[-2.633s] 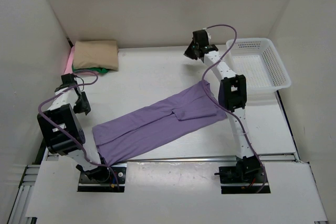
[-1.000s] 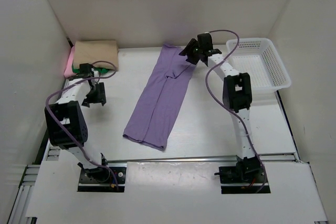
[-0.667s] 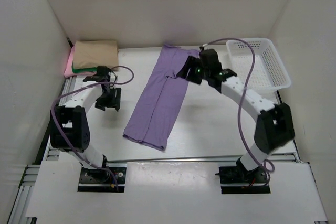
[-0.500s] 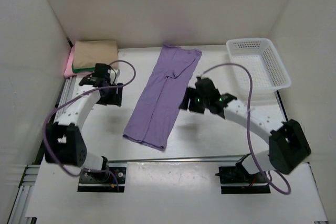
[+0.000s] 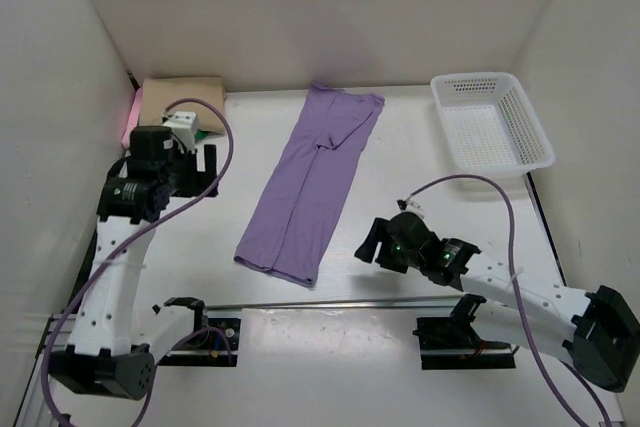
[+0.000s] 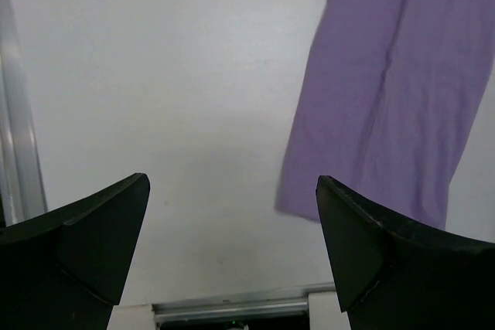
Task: Fold and stack the t-shirts
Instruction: Rotate the tshirt 90 degrees
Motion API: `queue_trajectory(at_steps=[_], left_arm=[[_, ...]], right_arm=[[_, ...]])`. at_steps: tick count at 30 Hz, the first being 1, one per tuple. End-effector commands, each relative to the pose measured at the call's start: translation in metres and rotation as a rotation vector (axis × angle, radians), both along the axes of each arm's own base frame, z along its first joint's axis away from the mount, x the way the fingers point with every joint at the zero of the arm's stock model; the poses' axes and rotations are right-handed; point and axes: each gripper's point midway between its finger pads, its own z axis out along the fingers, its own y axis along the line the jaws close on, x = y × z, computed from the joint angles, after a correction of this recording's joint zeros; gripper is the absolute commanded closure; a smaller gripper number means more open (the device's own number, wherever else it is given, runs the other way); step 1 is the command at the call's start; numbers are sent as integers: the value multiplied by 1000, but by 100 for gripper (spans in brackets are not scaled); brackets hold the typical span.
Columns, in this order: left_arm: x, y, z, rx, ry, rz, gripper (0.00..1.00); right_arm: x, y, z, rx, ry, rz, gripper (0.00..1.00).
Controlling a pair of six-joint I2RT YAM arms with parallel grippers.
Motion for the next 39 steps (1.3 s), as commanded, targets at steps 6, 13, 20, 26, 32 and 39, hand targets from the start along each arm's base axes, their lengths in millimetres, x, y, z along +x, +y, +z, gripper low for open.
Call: queue_trajectory(at_steps=[6, 13, 20, 26, 32, 39], left_arm=[[-32, -11, -49, -32, 155, -60, 0], [-42, -14, -64, -45, 184, -77, 0], [-42, -23, -71, -81, 205, -117, 0], [-46, -26, -70, -94, 195, -131, 0], [-51, -26, -73, -93, 217, -130, 8], [-76, -47, -88, -134, 370, -227, 28]], right_arm=[[-23, 68, -3, 293, 146, 13, 29], [-40, 127, -6, 218, 193, 121, 32], [-36, 138, -31, 150, 270, 46, 44], [-54, 140, -53, 90, 401, 43, 56], [-54, 153, -51, 88, 394, 79, 81], [-59, 96, -49, 68, 350, -36, 100]])
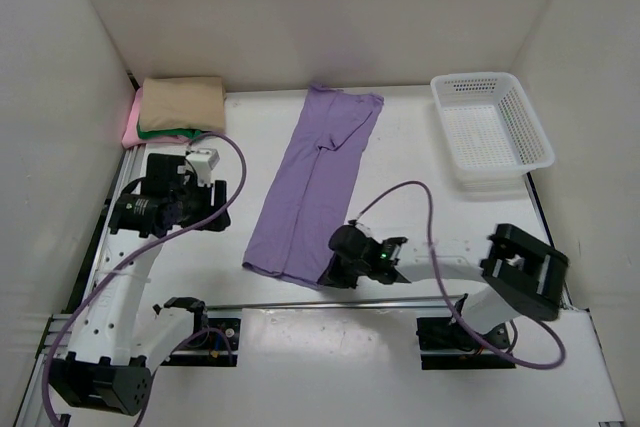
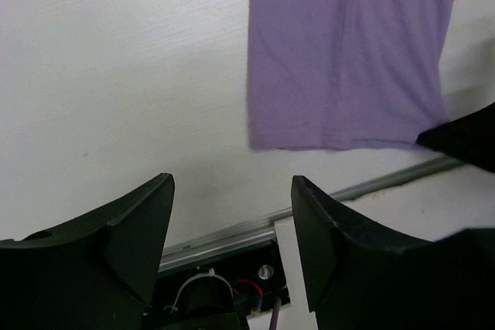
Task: Fold and stack the t-shirts
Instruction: Rotate the tshirt 90 degrees
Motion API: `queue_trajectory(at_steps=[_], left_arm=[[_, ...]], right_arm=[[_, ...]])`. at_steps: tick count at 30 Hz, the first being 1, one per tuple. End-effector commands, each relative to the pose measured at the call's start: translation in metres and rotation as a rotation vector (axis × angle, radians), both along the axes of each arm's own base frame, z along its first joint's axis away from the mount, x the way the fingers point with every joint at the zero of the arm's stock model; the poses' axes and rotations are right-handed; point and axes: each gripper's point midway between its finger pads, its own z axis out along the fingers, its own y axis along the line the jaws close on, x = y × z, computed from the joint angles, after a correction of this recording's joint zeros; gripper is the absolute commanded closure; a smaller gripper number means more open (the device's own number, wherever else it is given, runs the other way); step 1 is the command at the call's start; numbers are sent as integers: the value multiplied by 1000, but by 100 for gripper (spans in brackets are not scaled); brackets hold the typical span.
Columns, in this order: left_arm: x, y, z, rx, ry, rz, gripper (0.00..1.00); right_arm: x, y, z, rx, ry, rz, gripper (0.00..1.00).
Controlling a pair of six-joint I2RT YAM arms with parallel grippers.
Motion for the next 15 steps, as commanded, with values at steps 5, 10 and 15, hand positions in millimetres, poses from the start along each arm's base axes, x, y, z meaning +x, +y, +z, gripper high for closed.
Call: queue_trajectory(at_steps=[5, 10, 15], left_arm=[[-18, -19, -25, 111, 137, -135, 28], [-23, -82, -27, 167, 155, -410, 28], [-47, -134, -61, 136, 192, -629, 33]], right_arm=[[-24, -97, -10, -98, -11, -112, 100], [-32, -128, -16, -58, -66, -117, 79], [-28, -138, 4, -32, -145, -105, 54]])
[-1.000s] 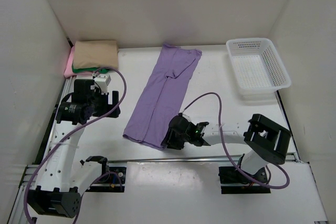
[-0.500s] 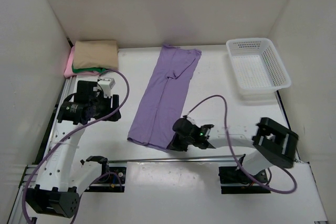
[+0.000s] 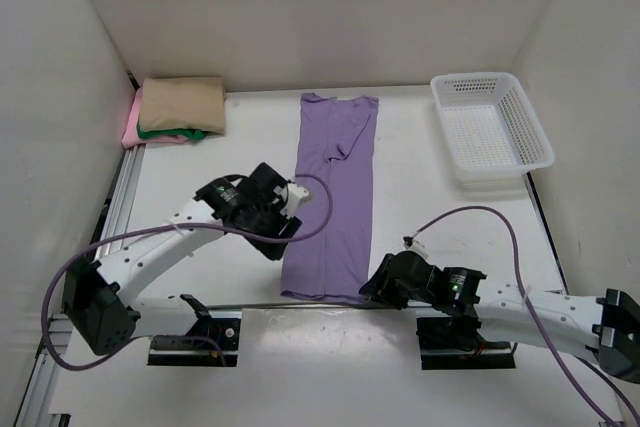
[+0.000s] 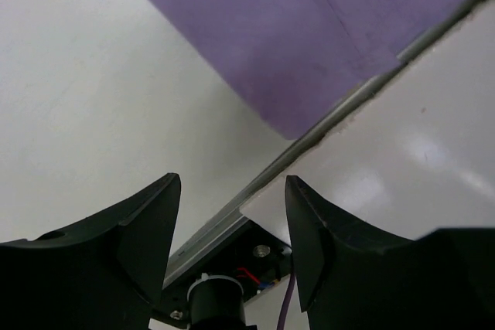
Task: Fold and stack the t-shirts
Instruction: Rotate the tshirt 90 degrees, then grab the bottom of the folded rectangular tshirt with both arms
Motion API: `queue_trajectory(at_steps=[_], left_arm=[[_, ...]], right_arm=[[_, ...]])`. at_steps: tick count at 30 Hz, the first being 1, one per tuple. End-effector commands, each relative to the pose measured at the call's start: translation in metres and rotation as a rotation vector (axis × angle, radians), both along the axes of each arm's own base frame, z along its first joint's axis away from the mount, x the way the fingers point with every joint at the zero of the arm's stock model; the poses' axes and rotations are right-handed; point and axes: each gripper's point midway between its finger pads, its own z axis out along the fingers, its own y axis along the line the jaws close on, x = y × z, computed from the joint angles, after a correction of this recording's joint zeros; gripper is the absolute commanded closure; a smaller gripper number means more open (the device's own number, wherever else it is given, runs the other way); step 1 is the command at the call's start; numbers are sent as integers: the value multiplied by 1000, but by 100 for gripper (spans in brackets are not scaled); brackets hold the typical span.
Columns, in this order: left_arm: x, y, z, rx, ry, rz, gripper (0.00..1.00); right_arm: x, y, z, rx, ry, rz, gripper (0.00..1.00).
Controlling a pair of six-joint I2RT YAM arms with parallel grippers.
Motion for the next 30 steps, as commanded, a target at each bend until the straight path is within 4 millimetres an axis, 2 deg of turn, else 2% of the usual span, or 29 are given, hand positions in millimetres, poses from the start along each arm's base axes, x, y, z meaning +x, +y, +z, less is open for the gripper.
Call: queue_trajectory(at_steps=[1, 3, 4, 5, 6, 7, 8, 9, 11, 13, 14, 16, 19, 21, 26, 30], left_arm=[[-2, -21, -13, -44, 5, -57, 33], [-3, -30, -20, -92, 62, -60, 30], [-2, -30, -31, -85, 104, -48, 28], [4, -22, -42, -90, 148, 2, 28], [-2, -20, -49, -115, 215, 18, 28], [-6, -13, -62, -109, 282, 50, 28], [-13, 2, -79, -99, 348, 108, 28], [-21, 7, -87, -92, 391, 123, 28], [-31, 4, -99, -121, 426, 113, 26], [-31, -5, -100, -172, 442, 96, 19], [-30, -9, -101, -180, 427, 82, 18], [-19, -19, -97, -210, 394, 62, 18], [-25, -30, -98, -219, 393, 10, 15], [-33, -30, -102, -217, 411, -3, 13], [-23, -33, -109, -205, 400, 2, 14], [-27, -37, -114, -216, 442, -2, 23]], right_arm=[[8, -15, 5, -56, -64, -19, 53], [9, -12, 14, -29, -85, -10, 51], [10, -10, 18, -25, -97, 1, 51], [11, -8, 20, -19, -108, 9, 51], [11, -2, 28, -7, -105, 16, 51], [12, -1, 27, -23, -104, 24, 50], [13, 1, 29, -26, -103, 24, 50], [14, 3, 31, -36, -117, 45, 50], [16, 11, 39, -45, -119, 66, 50], [17, 14, 36, -64, -117, 74, 50], [19, 18, 41, -46, -125, 73, 50], [19, 19, 40, -36, -114, 55, 50], [17, 9, 29, -37, -92, 14, 50], [15, 5, 24, -41, -84, 7, 50], [10, 2, 14, -70, -56, 20, 50], [6, 2, 3, -122, -20, 43, 50]])
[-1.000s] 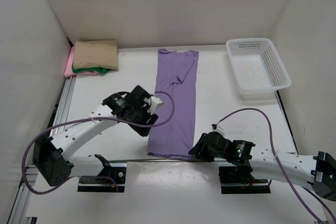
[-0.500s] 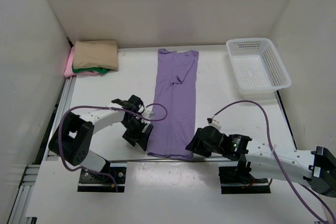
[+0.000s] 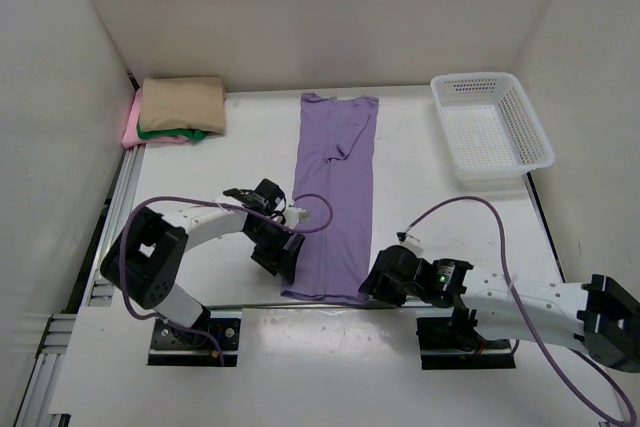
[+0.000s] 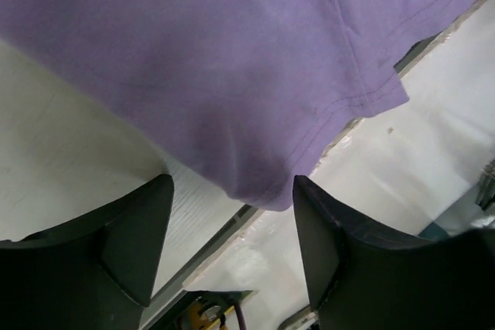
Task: Fold and stack the t-shirts
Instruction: Grab the bottom of the folded rectangular tshirt with both arms, then fold the folded rectangular tshirt in 1/3 of the way
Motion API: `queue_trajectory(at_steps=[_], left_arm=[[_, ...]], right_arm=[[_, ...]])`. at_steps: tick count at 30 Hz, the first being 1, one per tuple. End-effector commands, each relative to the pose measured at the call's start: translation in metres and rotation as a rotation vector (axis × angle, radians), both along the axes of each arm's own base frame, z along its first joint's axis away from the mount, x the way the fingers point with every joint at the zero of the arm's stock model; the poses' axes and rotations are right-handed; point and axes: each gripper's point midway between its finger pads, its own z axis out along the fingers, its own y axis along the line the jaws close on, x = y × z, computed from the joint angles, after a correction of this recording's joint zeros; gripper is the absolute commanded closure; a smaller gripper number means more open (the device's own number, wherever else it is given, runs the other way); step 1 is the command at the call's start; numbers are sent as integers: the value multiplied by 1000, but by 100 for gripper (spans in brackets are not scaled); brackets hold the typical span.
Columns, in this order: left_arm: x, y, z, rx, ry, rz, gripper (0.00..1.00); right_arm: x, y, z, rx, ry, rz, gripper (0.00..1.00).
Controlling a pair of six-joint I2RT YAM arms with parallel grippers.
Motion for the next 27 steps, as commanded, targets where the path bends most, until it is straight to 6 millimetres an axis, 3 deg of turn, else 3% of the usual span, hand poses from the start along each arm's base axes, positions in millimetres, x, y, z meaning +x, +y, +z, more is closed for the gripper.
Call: queue_trajectory(at_steps=[1, 5, 8, 9, 12, 16, 18, 19, 21, 22, 25, 26, 27], left_arm=[[0, -5, -8, -27, 14, -15, 27], [-13, -8, -9, -54, 53, -29, 46], [-13, -13, -4, -90, 56, -34, 60], [-14, -14, -3, -98, 61, -36, 74], [-15, -15, -2, -108, 68, -37, 90], [-7, -22, 12, -153, 23, -43, 90], [6, -32, 31, -185, -26, -47, 90], [9, -29, 37, -159, -40, -41, 90], [28, -33, 58, -163, -103, -25, 90], [33, -32, 65, -168, -113, -14, 90], [55, -29, 82, -194, -120, 45, 90], [71, -24, 91, -201, -140, 87, 90], [80, -24, 95, -214, -144, 105, 90]], right_arm=[[0, 6, -1, -18, 7, 17, 50], [2, 11, -1, -10, 24, 23, 57], [3, 17, 2, 16, 20, 42, 74], [4, 22, 8, 40, 17, 47, 84], [9, 23, 12, 46, 12, 57, 96], [18, 30, 43, 106, -38, 77, 100], [28, 21, 55, 68, -78, 68, 100], [42, 23, 78, 91, -122, 44, 100], [62, 11, 95, 63, -176, 30, 100], [74, 15, 115, 84, -215, 29, 100], [102, 4, 123, 37, -234, 62, 100], [113, 5, 136, 45, -257, 71, 100], [130, -3, 129, 2, -253, 75, 100]])
